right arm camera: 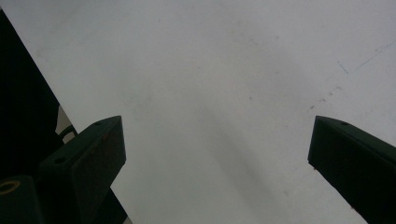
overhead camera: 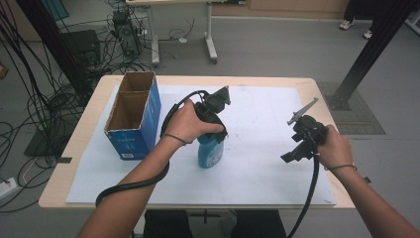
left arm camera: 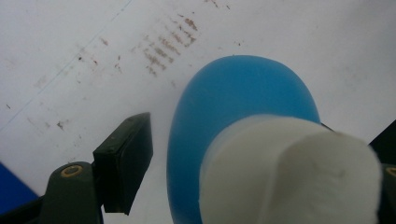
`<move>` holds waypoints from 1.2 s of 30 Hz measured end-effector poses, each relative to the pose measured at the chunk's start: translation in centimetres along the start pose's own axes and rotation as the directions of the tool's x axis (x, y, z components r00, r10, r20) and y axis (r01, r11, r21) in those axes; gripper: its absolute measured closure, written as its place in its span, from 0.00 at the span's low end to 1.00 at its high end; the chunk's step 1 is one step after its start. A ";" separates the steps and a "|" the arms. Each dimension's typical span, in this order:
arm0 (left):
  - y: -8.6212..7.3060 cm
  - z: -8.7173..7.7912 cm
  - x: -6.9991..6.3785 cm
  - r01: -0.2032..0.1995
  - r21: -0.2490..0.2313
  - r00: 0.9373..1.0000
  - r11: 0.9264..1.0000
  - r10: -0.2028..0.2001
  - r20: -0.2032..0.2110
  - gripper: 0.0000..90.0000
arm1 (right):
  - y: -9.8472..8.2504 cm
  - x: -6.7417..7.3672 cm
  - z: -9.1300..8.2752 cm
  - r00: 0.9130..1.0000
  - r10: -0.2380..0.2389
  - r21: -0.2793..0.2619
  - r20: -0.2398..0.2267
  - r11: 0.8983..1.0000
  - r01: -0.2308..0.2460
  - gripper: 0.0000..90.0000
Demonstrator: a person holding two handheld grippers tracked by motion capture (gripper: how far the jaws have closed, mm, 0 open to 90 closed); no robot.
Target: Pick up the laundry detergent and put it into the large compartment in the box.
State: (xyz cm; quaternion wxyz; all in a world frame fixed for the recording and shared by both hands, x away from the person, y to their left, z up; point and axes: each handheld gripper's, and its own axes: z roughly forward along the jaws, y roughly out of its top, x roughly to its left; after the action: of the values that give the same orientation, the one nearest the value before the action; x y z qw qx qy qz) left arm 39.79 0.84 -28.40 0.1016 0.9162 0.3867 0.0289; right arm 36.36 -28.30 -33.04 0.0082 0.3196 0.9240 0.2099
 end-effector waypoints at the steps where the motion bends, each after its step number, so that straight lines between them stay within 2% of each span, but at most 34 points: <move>1: 0.0 0.0 0.0 0.000 0.000 1.000 1.000 0.000 0.000 0.28 | 0.0 0.0 0.0 1.000 0.000 0.000 0.000 1.000 0.000 0.04; 13: 0.0 -0.1 -0.2 0.008 0.002 1.000 1.000 -0.008 0.006 0.34 | -0.1 0.0 -0.1 1.000 0.001 -0.008 -0.001 1.000 -0.001 0.04; 20: 0.0 -0.2 -0.4 0.002 0.001 1.000 1.000 -0.002 0.010 0.41 | -0.2 0.1 -0.1 1.000 0.001 -0.010 -0.001 1.000 -0.001 0.04; 36: 0.0 -0.2 -0.5 0.005 0.008 1.000 1.000 -0.006 0.004 0.41 | -0.2 0.1 -0.2 1.000 -0.001 -0.012 0.002 1.000 0.001 0.04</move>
State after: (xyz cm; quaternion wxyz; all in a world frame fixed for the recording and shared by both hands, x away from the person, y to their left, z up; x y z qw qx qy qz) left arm 39.43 0.47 -28.21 0.0988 0.9155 0.3891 0.0251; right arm 36.15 -28.51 -32.92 0.0111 0.3194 0.9228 0.2151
